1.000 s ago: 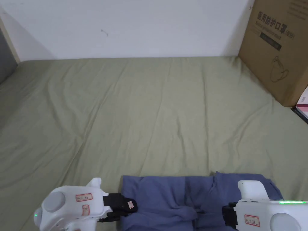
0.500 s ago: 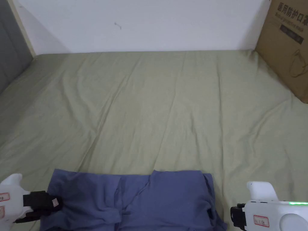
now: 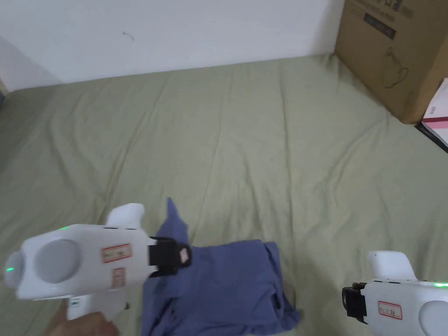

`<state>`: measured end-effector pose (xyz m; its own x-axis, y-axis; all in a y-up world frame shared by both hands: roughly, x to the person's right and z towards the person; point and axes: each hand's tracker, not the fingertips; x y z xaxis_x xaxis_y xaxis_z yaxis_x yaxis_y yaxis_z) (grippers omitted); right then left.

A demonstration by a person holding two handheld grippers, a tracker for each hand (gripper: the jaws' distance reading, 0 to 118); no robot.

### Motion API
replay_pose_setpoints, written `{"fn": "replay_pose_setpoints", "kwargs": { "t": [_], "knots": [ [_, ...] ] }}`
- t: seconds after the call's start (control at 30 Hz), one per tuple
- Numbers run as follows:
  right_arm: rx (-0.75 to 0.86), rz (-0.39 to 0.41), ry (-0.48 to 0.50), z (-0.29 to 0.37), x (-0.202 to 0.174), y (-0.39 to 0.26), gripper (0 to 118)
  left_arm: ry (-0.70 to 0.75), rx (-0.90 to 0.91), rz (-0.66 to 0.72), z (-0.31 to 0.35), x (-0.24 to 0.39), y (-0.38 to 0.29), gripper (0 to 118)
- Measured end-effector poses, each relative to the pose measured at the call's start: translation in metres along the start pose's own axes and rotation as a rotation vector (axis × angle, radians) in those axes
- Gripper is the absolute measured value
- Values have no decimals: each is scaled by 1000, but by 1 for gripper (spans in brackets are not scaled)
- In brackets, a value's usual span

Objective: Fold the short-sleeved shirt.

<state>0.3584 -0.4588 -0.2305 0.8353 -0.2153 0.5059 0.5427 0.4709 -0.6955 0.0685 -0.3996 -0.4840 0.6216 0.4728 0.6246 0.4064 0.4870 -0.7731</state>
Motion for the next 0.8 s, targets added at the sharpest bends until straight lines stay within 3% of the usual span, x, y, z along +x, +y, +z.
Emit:
{"fn": "replay_pose_setpoints", "kwargs": {
  "t": [0.13, 0.23, 0.27, 0.33, 0.43, 0.53, 0.57, 0.6, 0.63, 0.67, 0.8],
  "knots": [
    [-3, -61, -26, 1, 25, -7, 0, 3, -118, -83, -70, 37, -2, 21],
    [-13, -99, -35, 0, 41, -14, 0, -23, -189, -87, -95, 49, -8, 53],
    [-18, -113, -40, -1, 45, -16, 0, -23, -183, -69, -95, 51, -8, 75],
    [-32, -128, -48, -4, 51, -18, 0, -40, -162, -67, -93, 54, -6, 103],
    [-39, -135, -50, -8, 52, -17, 0, -74, -179, -70, -85, 55, 2, 109],
    [-35, -116, -35, -9, 45, -13, 0, -131, -134, -75, -66, 52, 6, 107],
    [-32, -108, -29, -10, 42, -11, 0, -139, -118, -62, -58, 48, 7, 98],
    [-30, -99, -22, -10, 39, -10, 0, -137, -103, -50, -51, 44, 8, 80],
    [-27, -92, -16, -11, 36, -9, 0, -136, -78, -20, -44, 38, 9, 49],
    [-27, -85, -10, -12, 33, -7, 0, -139, -53, 10, -37, 32, 9, 8],
    [-29, -53, 4, -15, 21, -4, 0, -2, -34, 18, -34, 8, 3, 2]
  ]
}}
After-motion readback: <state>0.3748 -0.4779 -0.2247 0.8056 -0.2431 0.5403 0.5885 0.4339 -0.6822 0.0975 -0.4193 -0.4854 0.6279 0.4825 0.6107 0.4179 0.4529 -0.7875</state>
